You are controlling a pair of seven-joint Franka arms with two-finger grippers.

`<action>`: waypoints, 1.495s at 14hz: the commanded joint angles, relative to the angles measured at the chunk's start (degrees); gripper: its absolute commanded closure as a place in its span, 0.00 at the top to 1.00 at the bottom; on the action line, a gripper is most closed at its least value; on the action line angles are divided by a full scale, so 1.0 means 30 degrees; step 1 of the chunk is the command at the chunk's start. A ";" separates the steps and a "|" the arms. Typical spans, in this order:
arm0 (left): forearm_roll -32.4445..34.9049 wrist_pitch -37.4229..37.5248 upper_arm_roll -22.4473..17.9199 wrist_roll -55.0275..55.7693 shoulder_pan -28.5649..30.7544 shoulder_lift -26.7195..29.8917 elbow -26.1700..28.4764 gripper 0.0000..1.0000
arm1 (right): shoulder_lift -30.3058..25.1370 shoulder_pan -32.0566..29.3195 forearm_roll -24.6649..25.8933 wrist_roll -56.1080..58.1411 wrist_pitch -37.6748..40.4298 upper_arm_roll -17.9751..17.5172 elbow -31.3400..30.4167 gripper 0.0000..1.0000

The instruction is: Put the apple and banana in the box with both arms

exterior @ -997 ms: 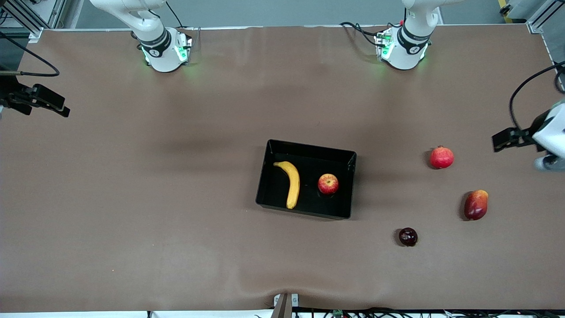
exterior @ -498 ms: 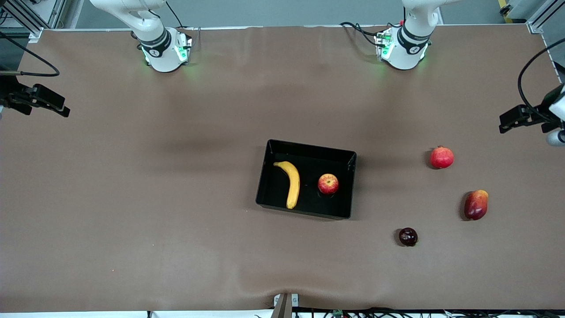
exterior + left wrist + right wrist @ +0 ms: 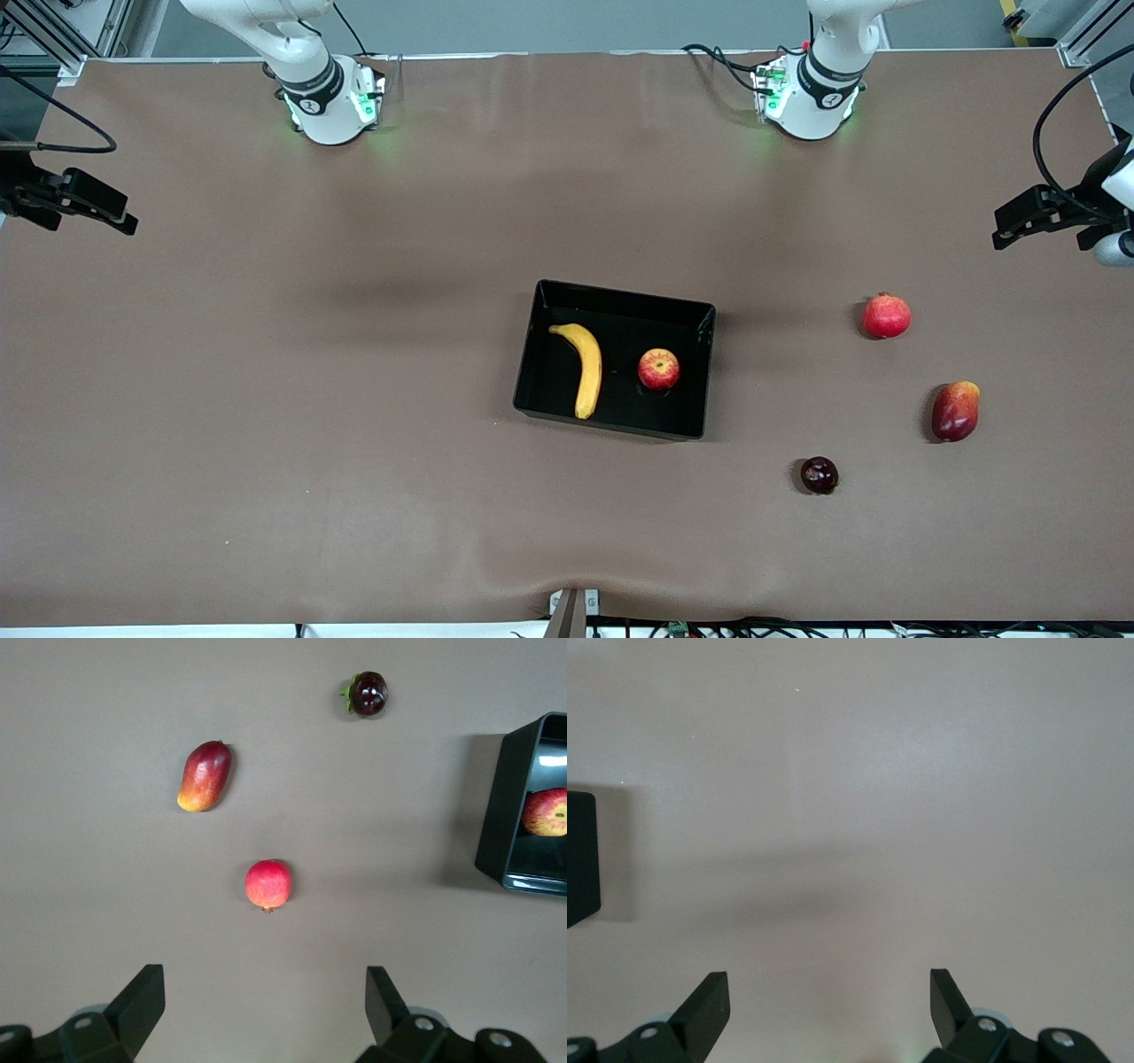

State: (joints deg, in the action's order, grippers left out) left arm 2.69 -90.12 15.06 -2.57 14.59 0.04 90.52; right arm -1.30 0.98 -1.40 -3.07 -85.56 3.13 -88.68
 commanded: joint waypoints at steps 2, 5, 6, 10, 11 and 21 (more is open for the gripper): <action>-0.0342 0.0246 0.0049 -0.0285 0.0117 0.0514 0.0265 1.00 | -0.0122 0.0024 -0.0032 -0.0236 0.0015 -0.0104 0.0087 1.00; -0.0284 0.0653 -0.0271 -0.0140 -0.1133 0.0835 0.0411 1.00 | -0.0122 -0.0034 -0.0032 -0.0236 0.0015 -0.0104 0.0116 1.00; -0.0196 0.0743 -0.1086 -0.0022 -0.2013 0.0953 0.0411 1.00 | -0.0122 -0.0034 -0.0032 -0.0207 0.0015 -0.0104 0.0116 1.00; -0.0195 0.1271 -0.4871 0.0386 -0.6091 0.1246 0.0703 1.00 | -0.0122 -0.0005 -0.0032 -0.0236 0.0015 -0.0104 0.0087 1.00; -0.0166 0.1271 -0.4815 0.0621 -0.6036 0.1305 0.0762 1.00 | -0.0122 0.0024 -0.0032 -0.0236 -0.0014 -0.0104 0.0087 1.00; -0.0371 0.1417 -0.4727 0.1121 -0.5977 0.2185 0.1555 1.00 | -0.0122 0.0024 -0.0032 -0.0236 -0.0014 -0.0104 0.0087 1.00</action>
State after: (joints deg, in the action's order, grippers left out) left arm 2.58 -85.92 1.38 0.43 -3.05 5.71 94.68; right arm -1.30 1.06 -1.40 -3.07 -85.59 2.96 -88.68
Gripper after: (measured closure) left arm 0.000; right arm 0.000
